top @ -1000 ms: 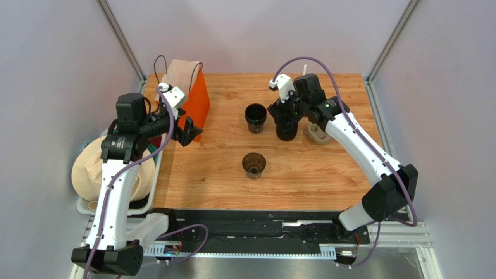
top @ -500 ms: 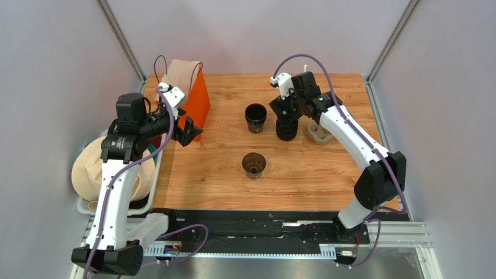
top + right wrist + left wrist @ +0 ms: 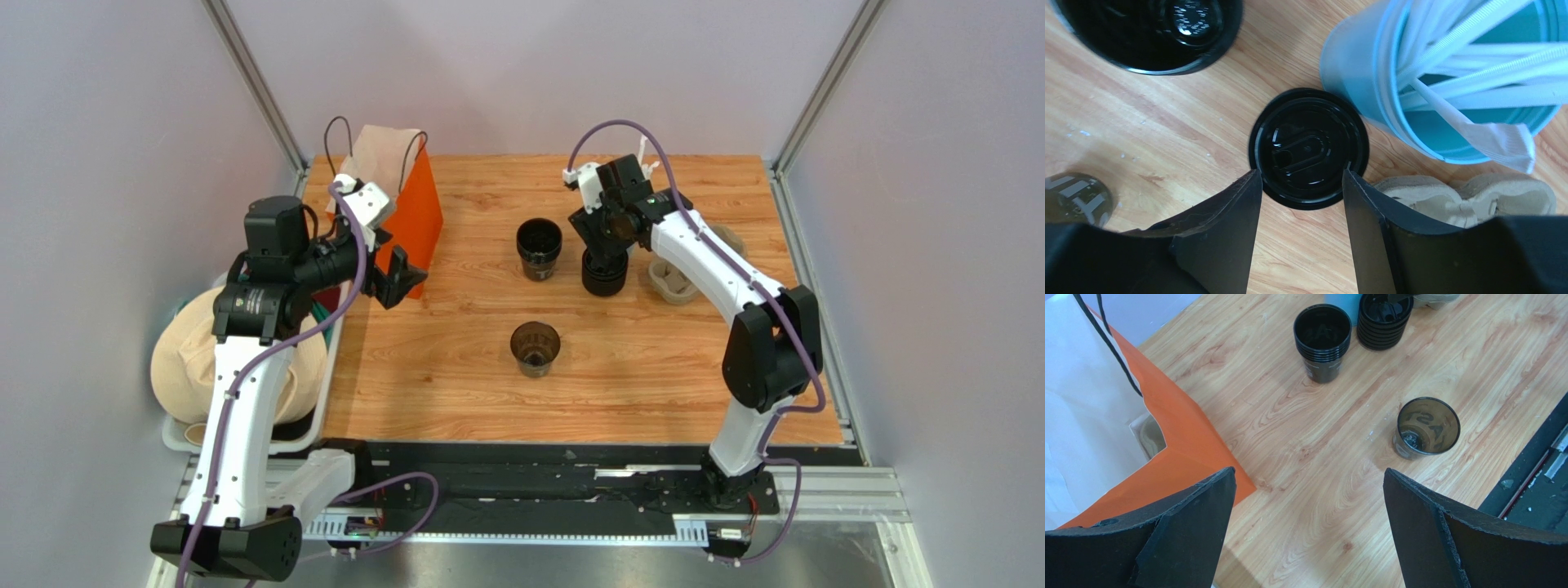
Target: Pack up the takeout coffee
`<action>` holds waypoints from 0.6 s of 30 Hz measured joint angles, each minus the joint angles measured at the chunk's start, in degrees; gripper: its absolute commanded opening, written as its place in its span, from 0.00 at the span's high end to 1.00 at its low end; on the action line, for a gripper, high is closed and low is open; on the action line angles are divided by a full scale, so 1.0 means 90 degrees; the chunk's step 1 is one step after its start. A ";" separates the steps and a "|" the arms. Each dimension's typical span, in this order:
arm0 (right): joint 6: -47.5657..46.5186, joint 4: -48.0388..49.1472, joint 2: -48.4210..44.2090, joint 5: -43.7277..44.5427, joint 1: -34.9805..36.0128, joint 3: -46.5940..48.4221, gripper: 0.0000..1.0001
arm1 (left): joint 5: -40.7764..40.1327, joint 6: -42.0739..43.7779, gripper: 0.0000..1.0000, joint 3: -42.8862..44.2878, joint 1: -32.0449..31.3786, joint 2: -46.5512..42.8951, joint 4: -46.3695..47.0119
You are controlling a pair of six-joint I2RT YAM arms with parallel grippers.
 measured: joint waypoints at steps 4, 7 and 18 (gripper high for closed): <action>0.0231 -0.0022 0.0041 0.0199 -0.0214 0.0000 0.46 | 0.0000 0.0000 0.01 0.0000 0.0000 0.0000 0.0000; 0.0379 -0.0017 0.0041 0.0260 -0.0374 -0.0007 0.46 | 0.0000 0.0000 0.01 0.0002 0.0000 0.0000 0.0000; 0.0687 0.0027 0.0250 0.0357 -0.0622 -0.0197 0.50 | 0.0002 0.0000 0.01 0.0000 0.0000 0.0000 0.0000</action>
